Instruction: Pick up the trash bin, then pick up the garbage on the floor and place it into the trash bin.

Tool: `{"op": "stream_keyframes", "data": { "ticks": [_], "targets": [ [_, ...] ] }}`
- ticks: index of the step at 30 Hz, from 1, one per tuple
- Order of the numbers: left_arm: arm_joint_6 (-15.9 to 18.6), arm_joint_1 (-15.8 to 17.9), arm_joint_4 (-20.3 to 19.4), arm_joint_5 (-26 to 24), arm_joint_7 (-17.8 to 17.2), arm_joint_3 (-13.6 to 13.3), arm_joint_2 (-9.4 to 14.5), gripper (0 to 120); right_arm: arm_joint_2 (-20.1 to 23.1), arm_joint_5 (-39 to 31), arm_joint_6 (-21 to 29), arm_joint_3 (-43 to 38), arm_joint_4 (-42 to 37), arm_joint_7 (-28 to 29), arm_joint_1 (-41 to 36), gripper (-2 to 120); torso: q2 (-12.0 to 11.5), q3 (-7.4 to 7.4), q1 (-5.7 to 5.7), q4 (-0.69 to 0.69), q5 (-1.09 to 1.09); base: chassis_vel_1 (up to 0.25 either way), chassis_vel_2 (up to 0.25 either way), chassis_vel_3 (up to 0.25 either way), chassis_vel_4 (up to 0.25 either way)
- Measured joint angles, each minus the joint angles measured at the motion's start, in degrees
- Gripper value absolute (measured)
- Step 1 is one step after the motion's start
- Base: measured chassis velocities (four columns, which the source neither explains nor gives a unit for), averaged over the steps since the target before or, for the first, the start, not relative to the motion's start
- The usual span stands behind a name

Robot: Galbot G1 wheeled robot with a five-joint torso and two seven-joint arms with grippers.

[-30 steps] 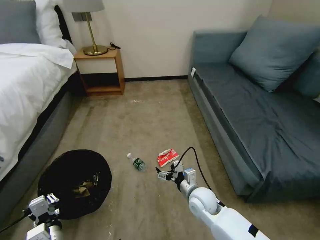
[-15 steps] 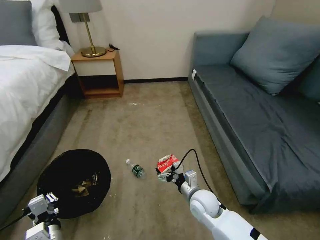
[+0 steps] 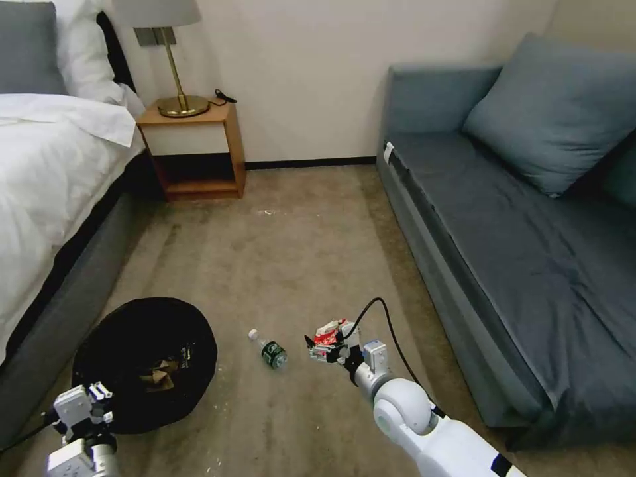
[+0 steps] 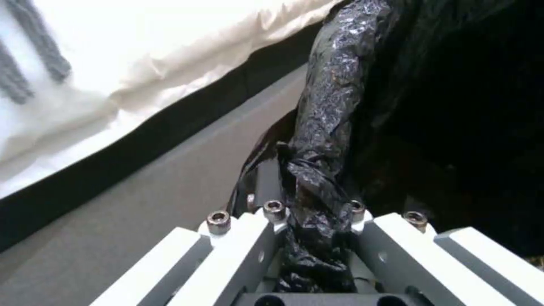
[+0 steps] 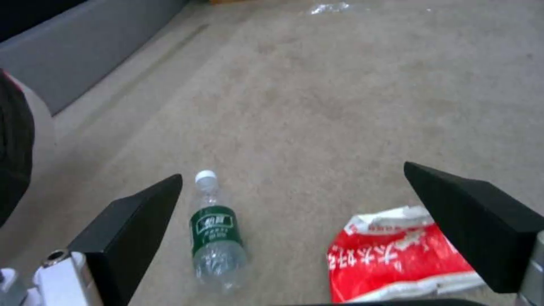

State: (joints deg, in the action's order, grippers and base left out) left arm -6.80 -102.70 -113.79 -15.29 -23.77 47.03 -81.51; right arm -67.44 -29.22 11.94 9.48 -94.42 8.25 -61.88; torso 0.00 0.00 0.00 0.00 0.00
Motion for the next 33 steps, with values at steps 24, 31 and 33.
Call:
{"op": "stream_keyframes", "data": {
  "ticks": [24, 31, 33],
  "targets": [
    [0.06, 0.23, 0.0, 0.04, 0.0, -0.02, -0.18, 3, -0.2, 2.43, -3.68, 0.79, 2.87, -5.67, 0.27, 100, 0.0, -0.01, 0.0, 0.0, 0.0, -0.073, 0.069, 0.071, -0.07],
    [0.09, 0.22, -0.04, -0.15, 0.0, 0.12, 0.23, 3, -0.39, 3.96, -2.43, 3.08, 4.94, -8.12, 3.16, 100, 0.0, -0.01, 0.0, -0.01, 0.0, -0.06, 0.046, 0.061, -0.058],
    [0.09, 0.24, -0.03, -0.16, 0.0, 0.16, 0.26, 3, -0.57, 3.92, -1.52, 3.78, 5.48, -8.16, 4.02, 100, 0.0, -0.01, 0.0, -0.01, 0.0, 0.0, 0.0, 0.0, 0.0]
  ]
}}
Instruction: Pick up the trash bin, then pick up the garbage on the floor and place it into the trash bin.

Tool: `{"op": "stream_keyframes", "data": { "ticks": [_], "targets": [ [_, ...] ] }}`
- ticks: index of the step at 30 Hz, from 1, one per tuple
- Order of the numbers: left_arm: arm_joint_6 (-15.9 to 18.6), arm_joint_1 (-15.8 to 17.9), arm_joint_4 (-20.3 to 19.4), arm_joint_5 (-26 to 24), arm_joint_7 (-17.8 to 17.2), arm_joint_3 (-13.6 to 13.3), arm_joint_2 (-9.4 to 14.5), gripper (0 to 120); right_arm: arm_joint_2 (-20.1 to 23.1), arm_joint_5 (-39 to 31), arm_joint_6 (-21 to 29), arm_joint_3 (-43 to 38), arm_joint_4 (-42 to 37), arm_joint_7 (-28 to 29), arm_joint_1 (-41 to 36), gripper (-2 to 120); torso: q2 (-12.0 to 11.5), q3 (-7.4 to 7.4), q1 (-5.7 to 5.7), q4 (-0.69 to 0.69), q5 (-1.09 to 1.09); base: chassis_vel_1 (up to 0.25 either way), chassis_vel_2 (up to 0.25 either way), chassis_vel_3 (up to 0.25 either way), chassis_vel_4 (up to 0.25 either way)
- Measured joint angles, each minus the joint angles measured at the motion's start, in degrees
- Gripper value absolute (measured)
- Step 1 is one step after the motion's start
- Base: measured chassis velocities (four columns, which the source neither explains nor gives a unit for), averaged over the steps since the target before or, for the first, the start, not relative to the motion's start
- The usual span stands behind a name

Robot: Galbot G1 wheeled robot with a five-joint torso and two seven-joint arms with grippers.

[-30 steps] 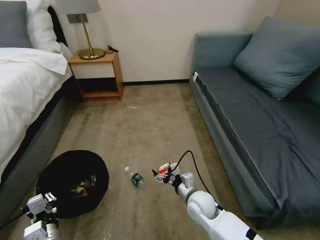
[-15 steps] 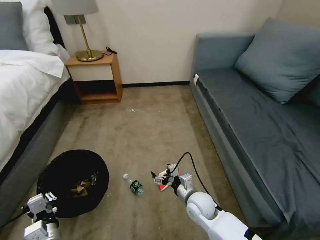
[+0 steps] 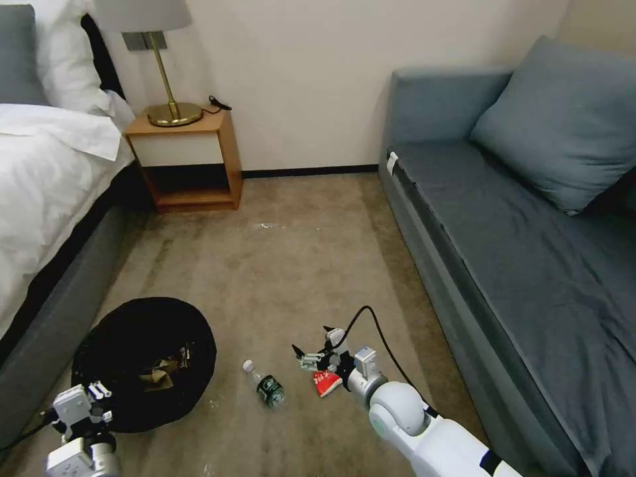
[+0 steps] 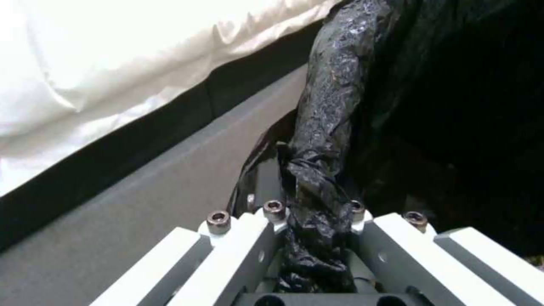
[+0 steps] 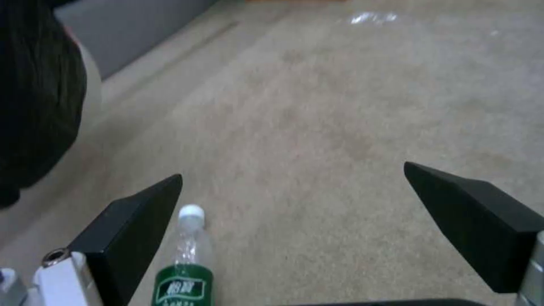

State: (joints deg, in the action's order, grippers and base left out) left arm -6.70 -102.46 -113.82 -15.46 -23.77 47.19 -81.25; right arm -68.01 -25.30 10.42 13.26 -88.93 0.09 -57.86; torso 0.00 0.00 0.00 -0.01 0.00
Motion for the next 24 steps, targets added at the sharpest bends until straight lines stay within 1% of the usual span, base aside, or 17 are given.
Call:
{"op": "stream_keyframes", "data": {
  "ticks": [3, 4, 7, 8, 10, 12, 16, 17, 18, 20, 24],
  "targets": [
    [0.06, 0.39, 0.6, -0.08, 0.0, 0.18, 0.41, 3, -1.32, -0.28, 2.38, 2.29, 2.31, 0.01, 3.18, 100, 0.0, 0.0, 0.0, 0.01, 0.0, 0.0, 0.0, 0.0, 0.0],
    [0.06, 0.39, 0.6, -0.08, 0.0, 0.18, 0.41, 3, -1.32, -0.28, 2.38, 2.29, 2.31, 0.01, 3.18, 100, 0.0, 0.0, 0.0, 0.01, 0.0, 0.0, 0.0, 0.0, 0.0],
    [0.39, 0.72, 0.99, -1.12, 0.0, 0.51, 1.5, 3, -3.54, -1.24, 5.87, 5.26, 5.55, 1.4, 7.47, 100, 0.0, 0.0, 0.0, 0.01, -0.01, 0.0, 0.0, 0.0, 0.0],
    [0.39, 0.72, 0.99, -1.12, 0.0, 0.51, 1.5, 3, -3.54, -1.24, 5.87, 5.26, 5.55, 1.4, 7.47, 100, 0.0, 0.0, 0.0, 0.01, -0.01, 0.0, 0.0, 0.0, 0.0],
    [0.62, 0.76, 1.01, -1.71, 0.0, 0.6, 2.01, 3, -5.13, -1.87, 8.31, 6.95, 8.04, 2.25, 10.07, 100, 0.0, 0.0, 0.0, 0.01, -0.01, 0.0, 0.0, 0.0, 0.0],
    [1.0, 0.66, 0.67, -2.43, 0.01, 0.68, 2.27, 3, -7.59, -2.59, 10.48, 9.33, 11.7, 2.92, 13.1, 100, 0.0, 0.0, 0.0, 0.02, 0.0, 0.0, 0.0, 0.0, 0.0],
    [1.26, 0.61, 0.19, -3.12, 0.01, 0.78, 2.29, 3, -9.31, -3.46, 11.95, 11.31, 14.61, 3.2, 15.06, 100, 0.0, 0.0, 0.0, 0.02, -0.01, 0.0, 0.0, 0.0, 0.0],
    [1.56, 0.66, -0.09, -3.93, 0.01, 0.82, 2.31, 3, -10.81, -4.42, 13.16, 12.79, 16.65, 3.13, 16.44, 100, 0.0, 0.0, 0.0, 0.02, 0.0, 0.0, 0.0, 0.0, 0.0],
    [1.56, 0.66, -0.09, -3.93, 0.01, 0.82, 2.31, 3, -10.81, -4.42, 13.16, 12.79, 16.65, 3.13, 16.44, 100, 0.0, 0.0, 0.0, 0.02, 0.0, 0.0, 0.0, 0.0, 0.0],
    [2.04, 0.79, -0.35, -5.5, 0.01, 0.92, 2.51, 3, -13.23, -5.09, 14.87, 14.48, 20.65, 1.9, 17.61, 100, 0.0, 0.0, 0.0, 0.02, -0.01, 0.0, 0.0, 0.0, 0.0],
    [2.18, 0.62, -0.9, -6.43, 0.02, 1.05, 2.66, 3, -14.07, -4.93, 16.21, 15.87, 21.7, 0.56, 17.68, 100, 0.0, 0.0, 0.0, 0.01, -0.01, 0.0, 0.0, 0.0, 0.0]
  ]
}}
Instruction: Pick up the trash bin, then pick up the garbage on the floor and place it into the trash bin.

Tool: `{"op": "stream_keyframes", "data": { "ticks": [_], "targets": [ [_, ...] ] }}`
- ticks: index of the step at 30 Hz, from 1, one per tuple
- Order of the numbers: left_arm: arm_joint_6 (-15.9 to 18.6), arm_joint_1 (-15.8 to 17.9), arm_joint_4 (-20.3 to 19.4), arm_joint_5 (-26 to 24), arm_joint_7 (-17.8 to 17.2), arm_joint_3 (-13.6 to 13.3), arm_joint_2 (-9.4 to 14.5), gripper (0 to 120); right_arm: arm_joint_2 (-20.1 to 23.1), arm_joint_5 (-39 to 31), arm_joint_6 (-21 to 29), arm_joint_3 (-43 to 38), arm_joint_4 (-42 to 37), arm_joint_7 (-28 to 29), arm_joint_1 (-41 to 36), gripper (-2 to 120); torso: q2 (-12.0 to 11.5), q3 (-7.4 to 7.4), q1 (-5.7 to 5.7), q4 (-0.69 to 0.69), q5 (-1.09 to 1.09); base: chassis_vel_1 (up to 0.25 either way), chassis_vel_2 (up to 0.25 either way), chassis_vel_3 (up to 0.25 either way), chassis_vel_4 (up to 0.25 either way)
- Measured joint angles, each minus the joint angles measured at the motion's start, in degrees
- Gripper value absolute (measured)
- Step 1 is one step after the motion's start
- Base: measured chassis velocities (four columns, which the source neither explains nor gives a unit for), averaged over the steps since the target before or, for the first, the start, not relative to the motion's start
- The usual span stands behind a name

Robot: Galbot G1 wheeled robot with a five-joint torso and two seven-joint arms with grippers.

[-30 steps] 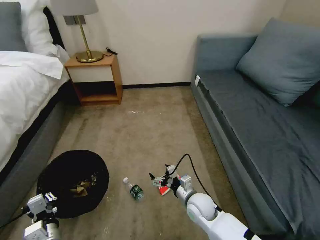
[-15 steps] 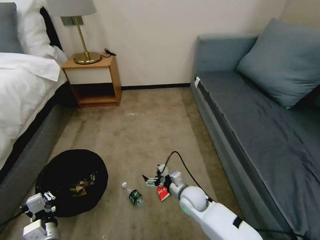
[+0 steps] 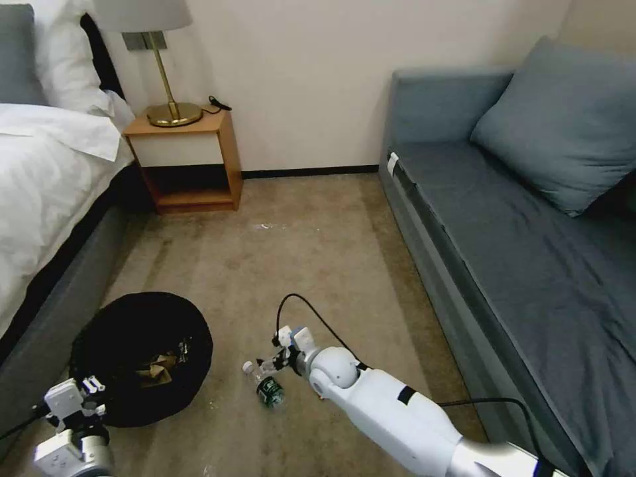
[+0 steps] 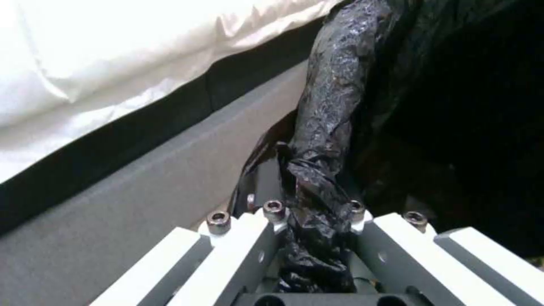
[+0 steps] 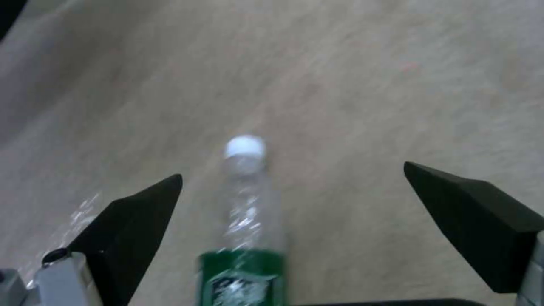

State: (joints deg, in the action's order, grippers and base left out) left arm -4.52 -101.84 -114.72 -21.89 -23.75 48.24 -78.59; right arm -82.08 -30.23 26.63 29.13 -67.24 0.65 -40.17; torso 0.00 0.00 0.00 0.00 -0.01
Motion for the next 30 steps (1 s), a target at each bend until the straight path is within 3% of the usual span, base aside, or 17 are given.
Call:
{"op": "stream_keyframes", "data": {
  "ticks": [9, 17, 30],
  "targets": [
    [0.06, -0.77, -1.27, -0.38, 0.0, 0.23, 0.05, 3, 0.08, 1.66, 1.73, 2.08, -1.07, -2.47, -1.56, 100, 0.0, 0.0, 0.0, -0.01, 0.01, 0.0, 0.0, 0.0, 0.0],
    [-0.06, -1.57, -1.96, -0.26, 0.0, 0.14, -0.34, 3, -1.58, 6.35, 0.09, 1.04, 4.47, -3.61, -2.36, 100, 0.0, 0.0, 0.0, 0.0, 0.01, 0.0, 0.0, 0.0, 0.0],
    [-0.16, -1.38, -1.73, -0.33, 0.05, -0.05, 0.36, 3, -3.68, 7.73, -1.04, 0.06, 9.25, -4.77, -2.98, 100, 0.0, 0.0, 0.0, 0.0, 0.01, 0.0, 0.0, 0.0, 0.0]
  ]
}}
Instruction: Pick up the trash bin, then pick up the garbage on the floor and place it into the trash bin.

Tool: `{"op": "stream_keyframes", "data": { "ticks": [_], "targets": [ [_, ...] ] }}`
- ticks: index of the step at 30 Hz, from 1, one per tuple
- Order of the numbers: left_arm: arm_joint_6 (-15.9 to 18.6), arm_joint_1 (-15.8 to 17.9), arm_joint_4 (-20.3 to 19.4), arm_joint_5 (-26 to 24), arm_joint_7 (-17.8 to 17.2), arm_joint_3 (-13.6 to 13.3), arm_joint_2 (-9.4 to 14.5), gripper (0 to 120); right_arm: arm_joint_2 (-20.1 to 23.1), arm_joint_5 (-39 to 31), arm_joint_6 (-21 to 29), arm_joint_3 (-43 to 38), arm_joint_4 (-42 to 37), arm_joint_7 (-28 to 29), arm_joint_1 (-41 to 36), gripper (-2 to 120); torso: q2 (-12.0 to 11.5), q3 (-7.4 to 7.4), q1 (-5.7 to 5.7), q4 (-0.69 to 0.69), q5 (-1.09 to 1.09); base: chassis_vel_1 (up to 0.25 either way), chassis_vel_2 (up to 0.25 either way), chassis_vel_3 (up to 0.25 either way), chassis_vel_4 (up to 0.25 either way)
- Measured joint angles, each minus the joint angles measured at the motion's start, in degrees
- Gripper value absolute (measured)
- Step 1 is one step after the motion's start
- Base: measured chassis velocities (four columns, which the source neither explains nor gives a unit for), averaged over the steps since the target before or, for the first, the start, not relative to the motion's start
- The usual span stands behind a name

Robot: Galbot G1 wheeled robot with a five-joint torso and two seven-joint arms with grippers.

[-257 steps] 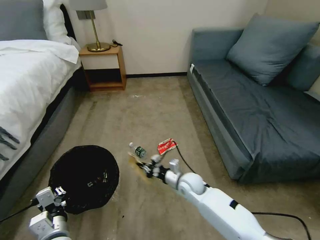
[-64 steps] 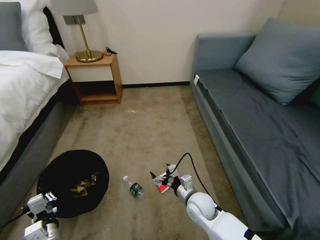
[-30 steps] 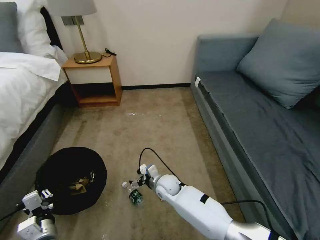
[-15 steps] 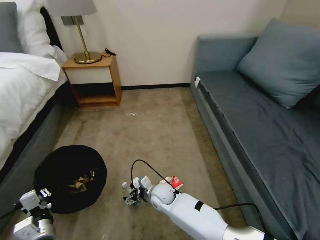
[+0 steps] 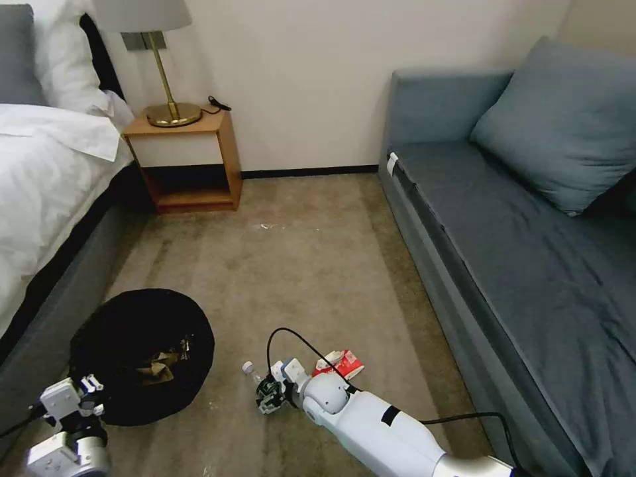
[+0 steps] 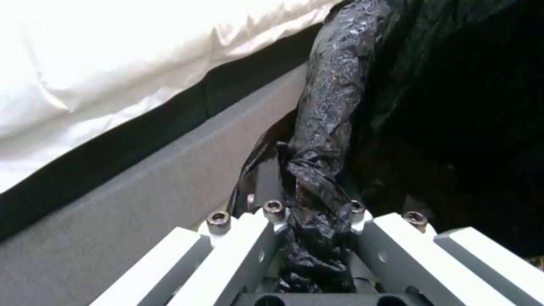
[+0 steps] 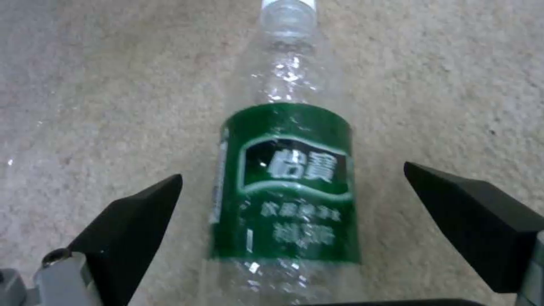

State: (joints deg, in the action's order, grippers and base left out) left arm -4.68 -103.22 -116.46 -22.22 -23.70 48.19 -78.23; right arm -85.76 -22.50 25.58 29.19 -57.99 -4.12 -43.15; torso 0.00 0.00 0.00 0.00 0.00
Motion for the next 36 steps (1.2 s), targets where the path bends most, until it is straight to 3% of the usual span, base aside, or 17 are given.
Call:
{"op": "stream_keyframes", "data": {
  "ticks": [13, 28, 36],
  "targets": [
    [-0.08, -0.09, 0.46, -0.42, 0.02, 0.37, 1.33, 3, -1.67, 0.27, -1.07, -0.43, 4.81, -1.51, 1.02, 98, 0.0, 0.0, 0.0, 0.0, 0.0, 0.0, 0.0, 0.0, 0.0],
    [-0.32, -0.39, 0.45, 0.18, 0.06, -0.22, 1.44, 3, -0.24, 1.15, -1.27, -1.41, 3.36, -2.38, -0.46, 44, 0.01, 0.01, 0.0, -0.01, -0.01, 0.0, 0.0, 0.0, 0.0],
    [-0.42, -0.46, 0.56, 0.15, 0.08, -0.21, 1.69, 3, 0.51, 1.25, -1.37, -2.92, 1.79, -2.98, -1.67, 30, 0.0, 0.0, 0.0, 0.02, 0.02, 0.0, 0.0, 0.0, 0.0]
  ]
}}
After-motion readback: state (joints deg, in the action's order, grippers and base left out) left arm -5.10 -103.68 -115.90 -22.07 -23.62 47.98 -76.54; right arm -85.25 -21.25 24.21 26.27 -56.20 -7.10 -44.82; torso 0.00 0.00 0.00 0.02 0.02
